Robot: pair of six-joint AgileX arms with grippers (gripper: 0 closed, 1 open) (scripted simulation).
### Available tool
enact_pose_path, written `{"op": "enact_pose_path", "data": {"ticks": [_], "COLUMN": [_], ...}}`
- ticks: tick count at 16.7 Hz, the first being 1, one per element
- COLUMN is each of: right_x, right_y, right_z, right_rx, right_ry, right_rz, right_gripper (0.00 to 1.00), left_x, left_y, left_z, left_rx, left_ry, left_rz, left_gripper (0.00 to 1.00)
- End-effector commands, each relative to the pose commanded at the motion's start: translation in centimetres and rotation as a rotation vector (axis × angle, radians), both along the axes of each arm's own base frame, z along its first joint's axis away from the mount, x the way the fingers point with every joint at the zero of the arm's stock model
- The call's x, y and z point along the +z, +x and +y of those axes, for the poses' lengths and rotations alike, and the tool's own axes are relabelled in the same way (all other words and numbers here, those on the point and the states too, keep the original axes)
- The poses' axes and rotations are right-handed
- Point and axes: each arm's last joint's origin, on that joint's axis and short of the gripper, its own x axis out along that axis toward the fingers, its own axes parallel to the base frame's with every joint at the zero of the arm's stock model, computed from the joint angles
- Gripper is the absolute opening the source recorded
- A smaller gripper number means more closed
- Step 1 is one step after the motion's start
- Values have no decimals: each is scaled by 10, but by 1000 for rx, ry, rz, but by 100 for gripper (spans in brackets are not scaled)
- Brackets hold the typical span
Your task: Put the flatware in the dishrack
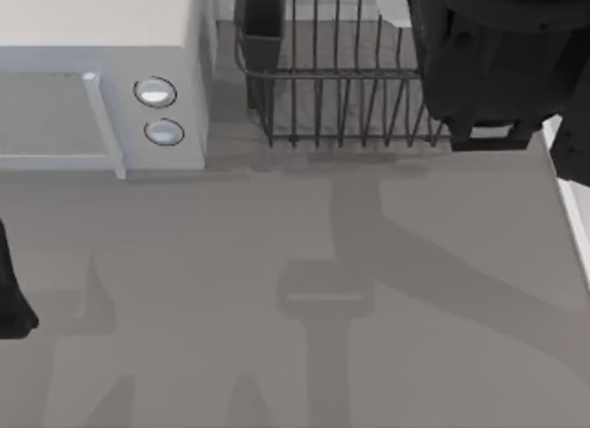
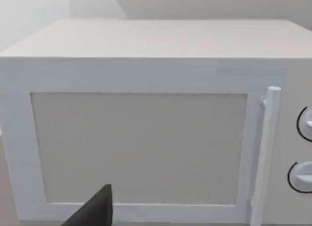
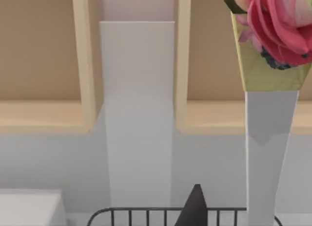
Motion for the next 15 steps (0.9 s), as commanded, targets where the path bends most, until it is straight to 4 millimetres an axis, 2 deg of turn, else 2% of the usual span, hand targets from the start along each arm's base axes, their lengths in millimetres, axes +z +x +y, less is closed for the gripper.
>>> {"op": "enact_pose_path", "data": {"ticks": [3,5,8,12,15], "right_x": [-16,-40,-89,-161,-195], "right_y": [22,52,106,171,196], "right_z": [11,22,31,16,-1], "right_rx": [-4,-5,-1,3,1], "right_ry": [-5,-7,12,18,6], "right_rz": [3,5,-10,-20,-5], "right_gripper": [0,0,0,0,0], "left_x": [0,0,0,0,0], "left_y": [0,0,0,0,0], "left_z": [0,0,0,0,0], "left_rx": [0,0,0,0,0], "left_ry": [0,0,0,0,0], "left_rz": [0,0,0,0,0], "left_gripper": [100,100,100,100,100]}}
